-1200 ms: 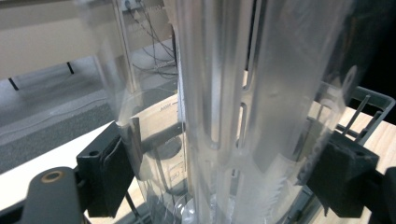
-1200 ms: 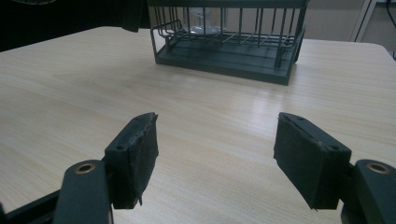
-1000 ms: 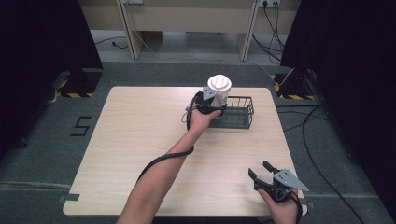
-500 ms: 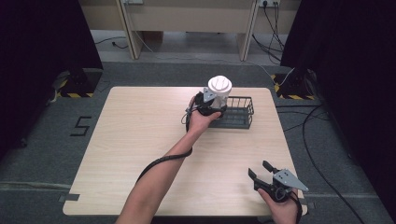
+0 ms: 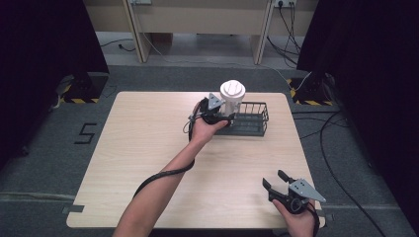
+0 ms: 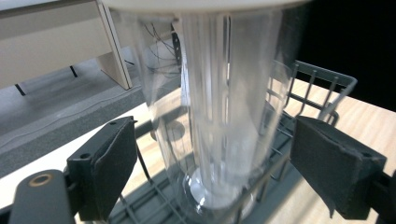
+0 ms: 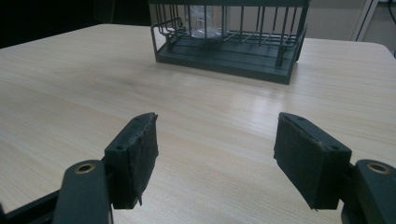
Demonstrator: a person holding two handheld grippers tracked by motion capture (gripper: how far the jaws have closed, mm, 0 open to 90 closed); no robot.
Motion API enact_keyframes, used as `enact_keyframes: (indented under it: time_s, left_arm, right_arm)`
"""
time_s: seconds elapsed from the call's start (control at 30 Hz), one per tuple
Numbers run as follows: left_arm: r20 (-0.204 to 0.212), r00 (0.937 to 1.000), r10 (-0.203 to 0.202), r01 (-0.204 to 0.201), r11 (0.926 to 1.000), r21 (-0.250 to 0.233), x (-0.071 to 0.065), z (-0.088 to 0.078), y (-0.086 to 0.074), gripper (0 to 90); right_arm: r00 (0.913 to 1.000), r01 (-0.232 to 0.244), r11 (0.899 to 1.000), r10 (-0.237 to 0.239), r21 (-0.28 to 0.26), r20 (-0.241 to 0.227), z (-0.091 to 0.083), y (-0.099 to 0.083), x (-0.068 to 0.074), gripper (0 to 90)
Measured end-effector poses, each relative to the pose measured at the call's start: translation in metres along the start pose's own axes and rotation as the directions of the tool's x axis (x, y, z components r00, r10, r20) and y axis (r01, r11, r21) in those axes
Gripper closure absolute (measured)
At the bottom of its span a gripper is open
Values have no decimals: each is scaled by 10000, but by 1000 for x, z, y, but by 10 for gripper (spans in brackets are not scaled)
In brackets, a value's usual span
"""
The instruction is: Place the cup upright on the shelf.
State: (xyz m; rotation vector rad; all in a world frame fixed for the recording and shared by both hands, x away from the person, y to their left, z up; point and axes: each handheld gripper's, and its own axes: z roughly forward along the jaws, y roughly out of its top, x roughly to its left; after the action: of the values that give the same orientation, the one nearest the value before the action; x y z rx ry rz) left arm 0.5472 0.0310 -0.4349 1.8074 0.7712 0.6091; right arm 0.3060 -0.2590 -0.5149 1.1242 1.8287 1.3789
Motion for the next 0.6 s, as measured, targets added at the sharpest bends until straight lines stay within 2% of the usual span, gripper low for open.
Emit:
enact_keyframes:
  time_s: [0.2,0.37,0.5,0.6]
  left_arm:
    - [223,9997,40,-39,10000,-58,-3,-17,-9,144]
    - [335,9992,223,-221,9997,-55,-4,-31,-12,144]
    - [363,9991,213,-208,9997,-142,-5,-39,-13,144]
    - [284,9987,424,-423,9991,-54,-4,-52,-16,144]
  right_arm:
    - [10000,22,10000,-22,23,13,0,0,0,309]
    - [10000,-7,10000,7,-4,44,0,0,0,309]
    - [10000,1,10000,-1,-5,48,0,0,0,309]
    - [10000,34,10000,-34,17,42,0,0,0,309]
